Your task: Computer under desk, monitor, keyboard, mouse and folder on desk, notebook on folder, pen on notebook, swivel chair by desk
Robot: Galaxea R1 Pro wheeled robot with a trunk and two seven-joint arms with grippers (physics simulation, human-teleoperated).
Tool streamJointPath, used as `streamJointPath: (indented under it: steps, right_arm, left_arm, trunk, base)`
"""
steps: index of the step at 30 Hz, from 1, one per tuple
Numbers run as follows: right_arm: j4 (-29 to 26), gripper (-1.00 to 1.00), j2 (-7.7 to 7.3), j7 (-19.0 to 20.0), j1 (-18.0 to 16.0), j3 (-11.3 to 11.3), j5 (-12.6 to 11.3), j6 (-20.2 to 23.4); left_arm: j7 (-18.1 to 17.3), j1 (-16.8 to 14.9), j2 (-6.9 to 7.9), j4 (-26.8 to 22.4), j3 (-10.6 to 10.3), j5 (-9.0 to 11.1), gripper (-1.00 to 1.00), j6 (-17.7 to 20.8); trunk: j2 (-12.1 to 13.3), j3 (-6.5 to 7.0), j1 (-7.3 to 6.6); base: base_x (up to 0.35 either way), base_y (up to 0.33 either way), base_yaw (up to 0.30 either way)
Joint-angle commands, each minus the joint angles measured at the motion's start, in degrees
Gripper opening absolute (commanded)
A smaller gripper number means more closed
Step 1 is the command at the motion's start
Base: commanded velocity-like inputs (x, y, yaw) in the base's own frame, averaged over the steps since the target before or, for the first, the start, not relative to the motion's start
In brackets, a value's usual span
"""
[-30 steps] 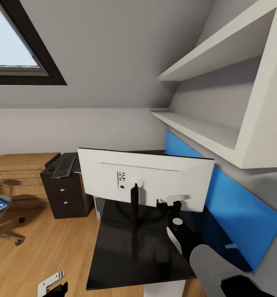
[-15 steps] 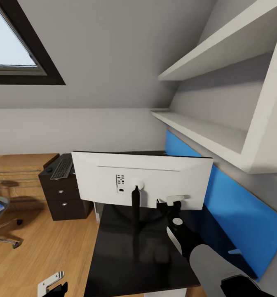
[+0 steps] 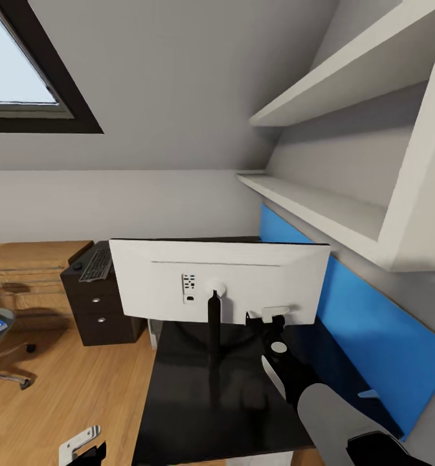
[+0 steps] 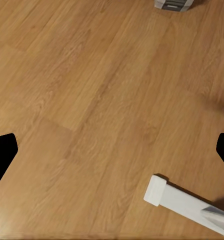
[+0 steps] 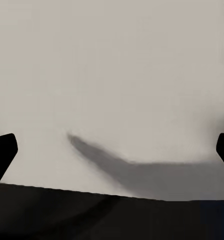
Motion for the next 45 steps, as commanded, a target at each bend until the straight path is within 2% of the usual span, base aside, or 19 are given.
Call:
streamJointPath:
  steps: [1, 9, 18, 26, 35, 45]
  right_arm:
    - [0.1, 1.0, -0.02, -0.5, -0.1, 0.3, 0.3, 0.0]
    - [-0.1, 1.0, -0.02, -0.6, -0.1, 0.3, 0.2, 0.0]
    - [0.0, 1.0, 0.1, -0.6, -0.1, 0.4, 0.1, 0.0]
    - [0.3, 1.0, 1.34, -0.4, 0.1, 0.6, 0.1, 0.0]
    - [0.4, 1.0, 2.01, -0.2, 0.8, 0.9, 0.1, 0.0]
    - [0.4, 1.0, 2.07, -0.1, 1.7, 1.1, 0.0, 0.2]
  left_arm:
    - [0.5, 0.0, 0.08, -0.1, -0.3, 0.3, 1.0, 0.1]
    - [0.5, 0.0, 0.08, -0.1, -0.3, 0.4, 1.0, 0.1]
    - [0.5, 0.0, 0.09, -0.1, -0.2, 0.5, 1.0, 0.1]
    - [0.5, 0.0, 0.08, -0.1, -0.2, 0.5, 1.0, 0.1]
    - [0.5, 0.0, 0.08, -0.1, -0.2, 0.5, 1.0, 0.1]
    - [0.4, 0.0, 0.0, -0.1, -0.3, 0.5, 1.0, 0.1]
  trunk:
    - [-0.1, -0.08, -0.02]
    - [-0.1, -0.08, -0.02]
    - [-0.1, -0.08, -0.02]
    - [-0.1, -0.08, -0.02]
    - [-0.1, -0.08, -0.02]
    - [-0.1, -0.08, -0.02]
  base:
    - [-0.264, 0.0, 0.0]
    - [-0.313, 0.034, 0.0]
    - [-0.295, 0.178, 0.0]
    - [-0.206, 0.271, 0.0]
    - [-0.152, 0.304, 0.0]
    - [-0.064, 0.32, 0.0]
